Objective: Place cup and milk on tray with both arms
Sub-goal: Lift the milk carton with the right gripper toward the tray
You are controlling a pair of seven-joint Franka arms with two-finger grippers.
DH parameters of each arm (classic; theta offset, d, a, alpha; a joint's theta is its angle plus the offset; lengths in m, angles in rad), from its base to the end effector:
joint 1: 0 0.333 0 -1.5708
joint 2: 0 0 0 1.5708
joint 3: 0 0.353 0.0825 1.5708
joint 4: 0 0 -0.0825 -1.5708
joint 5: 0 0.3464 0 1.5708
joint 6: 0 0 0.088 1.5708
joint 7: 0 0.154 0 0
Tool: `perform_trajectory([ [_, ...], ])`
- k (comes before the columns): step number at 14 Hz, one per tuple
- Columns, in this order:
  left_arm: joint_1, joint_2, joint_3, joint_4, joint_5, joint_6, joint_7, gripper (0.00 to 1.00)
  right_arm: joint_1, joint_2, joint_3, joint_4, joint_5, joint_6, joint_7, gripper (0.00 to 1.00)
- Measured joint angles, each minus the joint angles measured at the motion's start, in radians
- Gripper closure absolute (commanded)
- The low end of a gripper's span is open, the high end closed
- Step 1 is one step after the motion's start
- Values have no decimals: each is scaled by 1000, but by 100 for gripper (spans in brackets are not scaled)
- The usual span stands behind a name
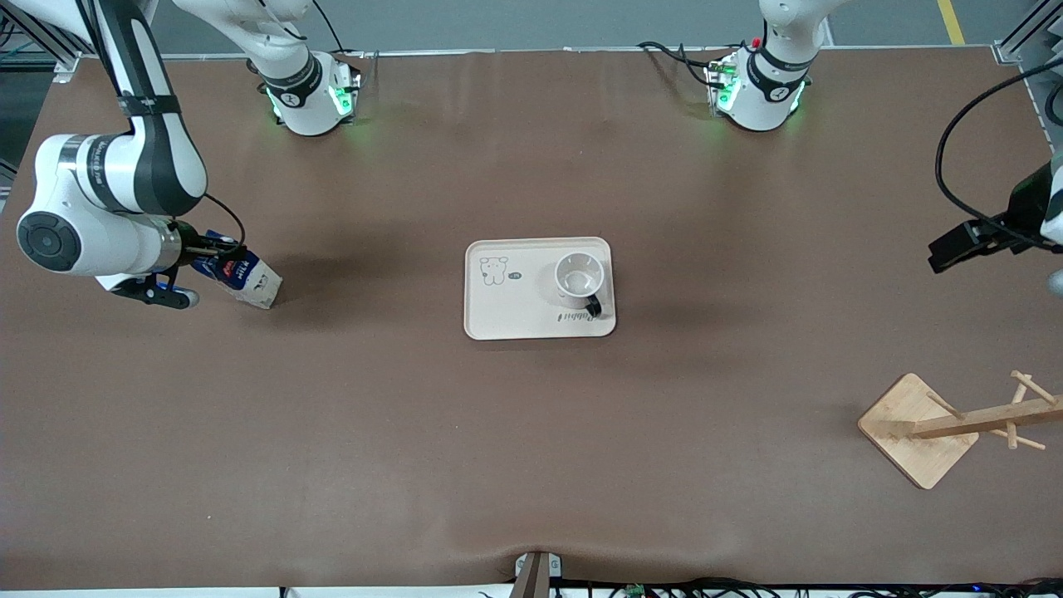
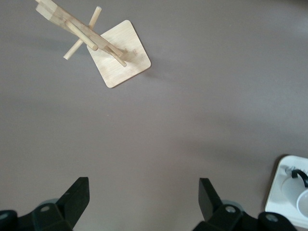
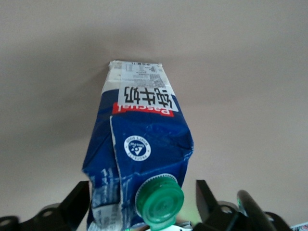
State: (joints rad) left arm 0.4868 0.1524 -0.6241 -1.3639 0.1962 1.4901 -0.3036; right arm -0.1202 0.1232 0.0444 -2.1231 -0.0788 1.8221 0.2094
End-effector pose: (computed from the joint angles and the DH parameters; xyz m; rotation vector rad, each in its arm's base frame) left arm 0.5548 -0.0152 0.6293 -3.0241 -0.2850 -0.0372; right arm 0.4621 -0.0454 0.3447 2.9590 -0.3693 -0.6336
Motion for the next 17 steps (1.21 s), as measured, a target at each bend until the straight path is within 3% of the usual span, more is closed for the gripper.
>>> perform_trajectory([
  [1, -26, -27, 41, -1, -21, -12, 32, 0, -4, -6, -1, -7, 0, 7, 2, 100],
  [4, -166, -103, 265, -28, -102, -28, 168, 0, -11, -21, -2, -19, 0, 10, 8, 100],
  [7, -276, -156, 432, -74, -145, -29, 250, 0, -11, -30, 1, -13, 0, 4, 10, 100],
  [9, -339, -178, 485, -97, -146, -29, 255, 0, 2, -40, 11, 39, 13, -58, 10, 100],
  [12, -446, -200, 581, -132, -146, -29, 255, 0, 96, -48, 19, 196, 129, -168, 26, 100],
  [17, -457, -228, 605, -146, -146, -31, 255, 0, 318, 7, 29, 407, 198, -229, 225, 100],
])
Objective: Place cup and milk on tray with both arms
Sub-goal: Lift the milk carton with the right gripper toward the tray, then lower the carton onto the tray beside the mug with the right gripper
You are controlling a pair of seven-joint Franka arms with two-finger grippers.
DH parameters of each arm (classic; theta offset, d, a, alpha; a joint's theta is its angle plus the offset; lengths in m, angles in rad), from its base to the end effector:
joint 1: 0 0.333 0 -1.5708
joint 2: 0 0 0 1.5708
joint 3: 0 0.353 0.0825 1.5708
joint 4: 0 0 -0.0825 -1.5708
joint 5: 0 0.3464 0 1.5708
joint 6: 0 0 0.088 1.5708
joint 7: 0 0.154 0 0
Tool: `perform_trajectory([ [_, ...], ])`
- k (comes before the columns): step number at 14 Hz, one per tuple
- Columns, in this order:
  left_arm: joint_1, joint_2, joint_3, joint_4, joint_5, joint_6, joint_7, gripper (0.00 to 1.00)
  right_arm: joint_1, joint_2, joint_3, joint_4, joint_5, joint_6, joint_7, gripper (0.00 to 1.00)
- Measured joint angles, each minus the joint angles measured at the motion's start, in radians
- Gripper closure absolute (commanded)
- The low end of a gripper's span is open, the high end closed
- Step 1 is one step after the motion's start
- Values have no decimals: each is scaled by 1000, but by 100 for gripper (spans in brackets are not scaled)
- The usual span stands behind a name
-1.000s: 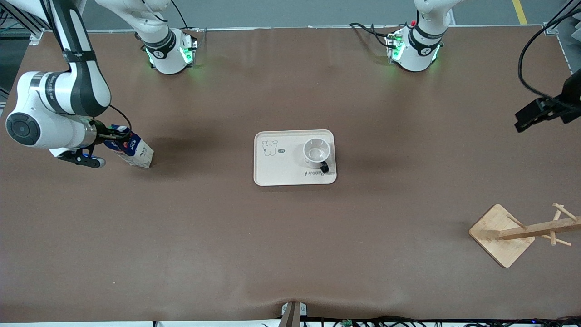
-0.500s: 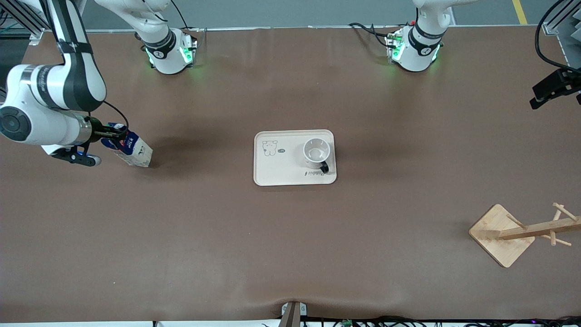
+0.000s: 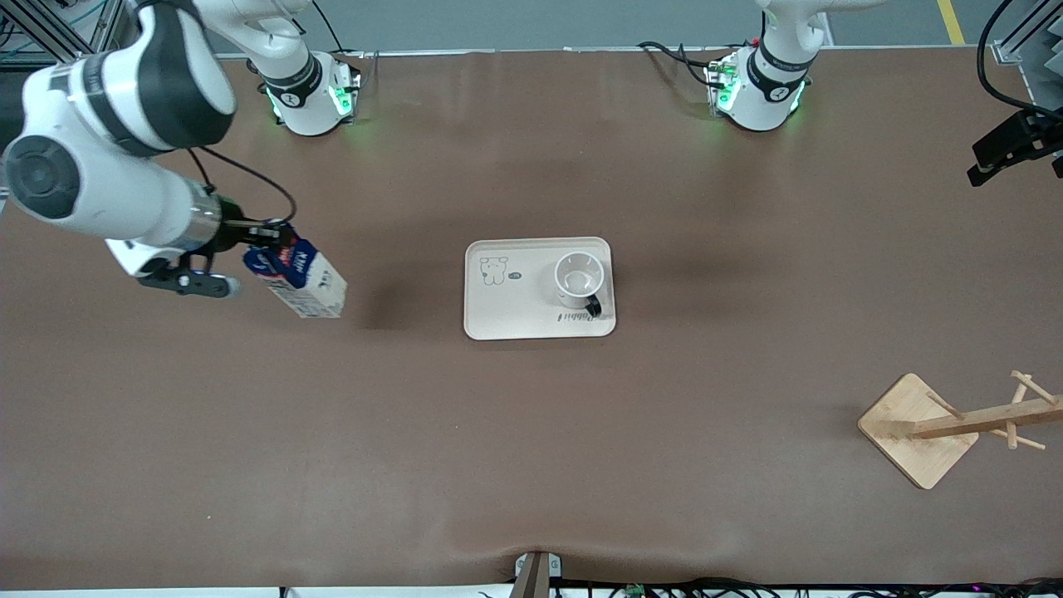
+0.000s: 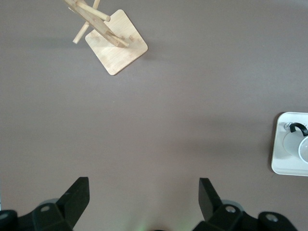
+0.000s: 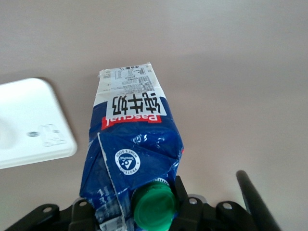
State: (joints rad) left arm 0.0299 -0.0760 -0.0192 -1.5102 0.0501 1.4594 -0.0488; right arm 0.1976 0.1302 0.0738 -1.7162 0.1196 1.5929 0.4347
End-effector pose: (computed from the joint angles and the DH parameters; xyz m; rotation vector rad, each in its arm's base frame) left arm 0.4791 0.0128 0.6686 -3.0890 -0.1016 -0.0404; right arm 0.5064 0.1579 0.4877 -3.0655 0.2776 0.4364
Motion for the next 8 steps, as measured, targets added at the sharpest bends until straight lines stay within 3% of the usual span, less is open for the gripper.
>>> perform_trajectory([
  [4, -2, 3, 0, -15, 0, 1, 0, 0, 192, 138, 2, 160, 8, 0, 210, 100],
  [8, -1, 5, 3, -17, 0, 2, 0, 0, 293, 221, 0, 217, 7, 1, 284, 100],
])
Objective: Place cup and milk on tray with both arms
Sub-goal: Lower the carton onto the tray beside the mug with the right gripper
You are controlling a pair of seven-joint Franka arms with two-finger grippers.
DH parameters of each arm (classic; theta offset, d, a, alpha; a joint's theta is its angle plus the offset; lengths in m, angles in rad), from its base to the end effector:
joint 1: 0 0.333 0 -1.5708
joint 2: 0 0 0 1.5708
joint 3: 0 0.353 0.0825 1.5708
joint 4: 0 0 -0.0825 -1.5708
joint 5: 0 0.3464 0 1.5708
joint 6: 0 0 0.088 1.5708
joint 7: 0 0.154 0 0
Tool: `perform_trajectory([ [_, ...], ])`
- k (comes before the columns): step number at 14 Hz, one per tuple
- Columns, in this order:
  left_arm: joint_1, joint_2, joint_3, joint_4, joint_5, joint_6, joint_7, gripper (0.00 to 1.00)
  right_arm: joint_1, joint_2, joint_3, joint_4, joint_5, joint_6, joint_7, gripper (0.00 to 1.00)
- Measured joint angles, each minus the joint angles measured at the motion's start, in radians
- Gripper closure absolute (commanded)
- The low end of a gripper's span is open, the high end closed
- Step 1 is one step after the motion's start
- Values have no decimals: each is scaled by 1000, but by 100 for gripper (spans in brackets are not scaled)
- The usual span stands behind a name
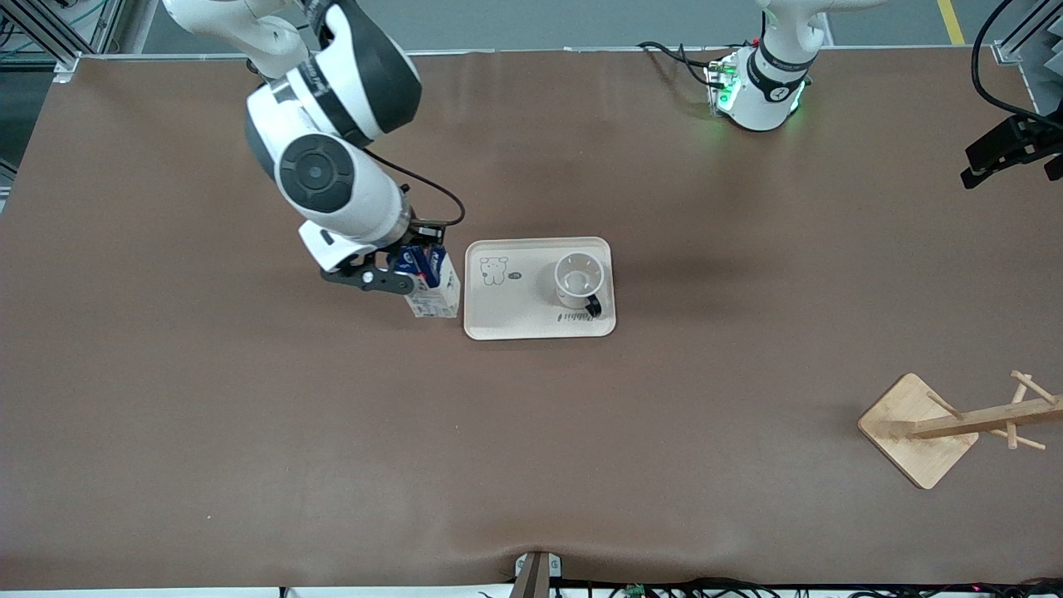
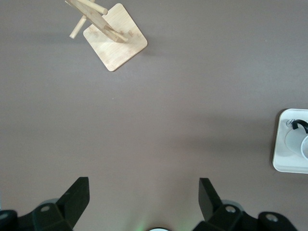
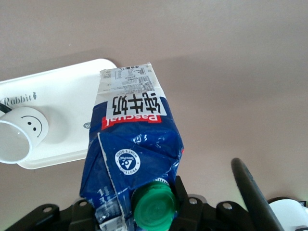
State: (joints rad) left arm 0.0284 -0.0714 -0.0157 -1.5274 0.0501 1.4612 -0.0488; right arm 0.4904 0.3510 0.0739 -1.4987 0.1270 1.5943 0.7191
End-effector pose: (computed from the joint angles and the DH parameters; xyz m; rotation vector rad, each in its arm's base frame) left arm 0.4804 0.0139 0.6593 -3.0890 -0.1037 -0.0094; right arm 0.5007 0.3329 0.4510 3.0657 -0.2694 -0.4563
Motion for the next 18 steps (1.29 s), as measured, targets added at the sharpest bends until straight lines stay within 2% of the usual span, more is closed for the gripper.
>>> perform_trajectory([
  [3, 11, 1, 7, 0, 0, 10, 0, 0, 31, 55, -1, 1, 1, 13, 17, 100],
  [6, 20, 4, 8, 0, 0, 13, 0, 0, 49, 120, -1, 3, 59, 35, 58, 100],
  [15, 23, 6, 6, 0, 0, 14, 0, 0, 164, 198, -1, 27, 85, 127, 224, 100],
  [16, 23, 6, 6, 0, 0, 14, 0, 0, 176, 209, -1, 30, 84, 136, 233, 93],
  [17, 23, 6, 5, 0, 0, 14, 0, 0, 178, 212, -2, 39, 84, 135, 237, 37],
  [18, 23, 6, 5, 0, 0, 14, 0, 0, 178, 213, -5, 40, 84, 143, 237, 0],
])
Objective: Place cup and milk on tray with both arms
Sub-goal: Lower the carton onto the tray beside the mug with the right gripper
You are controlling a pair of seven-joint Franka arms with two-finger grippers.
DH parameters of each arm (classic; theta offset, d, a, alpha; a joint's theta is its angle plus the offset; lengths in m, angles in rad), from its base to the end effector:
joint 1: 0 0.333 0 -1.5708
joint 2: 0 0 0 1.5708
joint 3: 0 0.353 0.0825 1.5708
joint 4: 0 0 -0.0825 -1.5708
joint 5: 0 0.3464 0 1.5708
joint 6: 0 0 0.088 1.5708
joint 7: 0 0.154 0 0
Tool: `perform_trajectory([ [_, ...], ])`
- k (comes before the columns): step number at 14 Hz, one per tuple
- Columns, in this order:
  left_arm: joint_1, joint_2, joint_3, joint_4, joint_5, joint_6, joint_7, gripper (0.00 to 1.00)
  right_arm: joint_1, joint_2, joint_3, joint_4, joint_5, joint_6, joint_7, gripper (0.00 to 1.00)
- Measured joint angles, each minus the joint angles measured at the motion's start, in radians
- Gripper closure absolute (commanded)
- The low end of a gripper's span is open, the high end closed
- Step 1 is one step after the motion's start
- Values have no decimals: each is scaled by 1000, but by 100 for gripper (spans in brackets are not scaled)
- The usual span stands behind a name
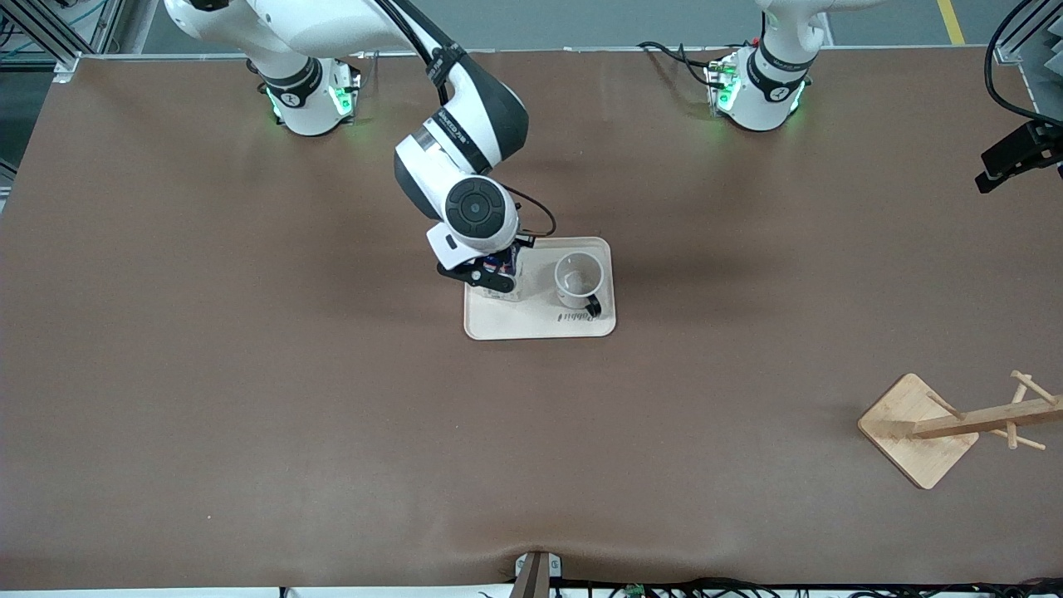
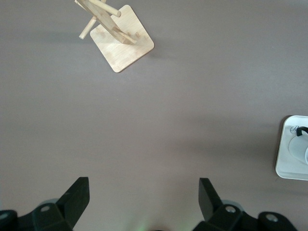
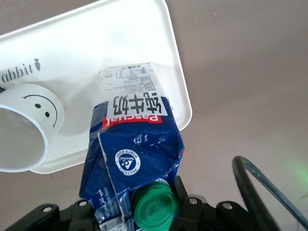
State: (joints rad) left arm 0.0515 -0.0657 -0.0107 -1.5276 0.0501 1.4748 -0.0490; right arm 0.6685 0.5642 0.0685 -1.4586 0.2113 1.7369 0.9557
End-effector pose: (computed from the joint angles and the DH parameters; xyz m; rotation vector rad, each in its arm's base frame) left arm 0.4838 0.0276 0.6577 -3.0876 -0.1467 -0.0203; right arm 0.4658 0.4520 0.3420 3.0046 -0.4375 -0.5647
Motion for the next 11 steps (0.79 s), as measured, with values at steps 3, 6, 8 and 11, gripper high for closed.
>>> perform_trajectory([
  [3, 0, 0, 0, 0, 0, 0, 0, 0, 3, 24, -5, 0, -21, 101, 0, 0],
  [6, 0, 0, 0, 0, 0, 0, 0, 0, 12, 49, -5, 3, -27, 132, -1, 0],
  [8, 0, 0, 0, -1, 0, -1, 0, 0, 13, 48, -5, 12, -27, 130, -1, 0],
  [11, 0, 0, 0, -1, 0, -1, 0, 0, 13, 46, -5, 44, -27, 74, -1, 0],
])
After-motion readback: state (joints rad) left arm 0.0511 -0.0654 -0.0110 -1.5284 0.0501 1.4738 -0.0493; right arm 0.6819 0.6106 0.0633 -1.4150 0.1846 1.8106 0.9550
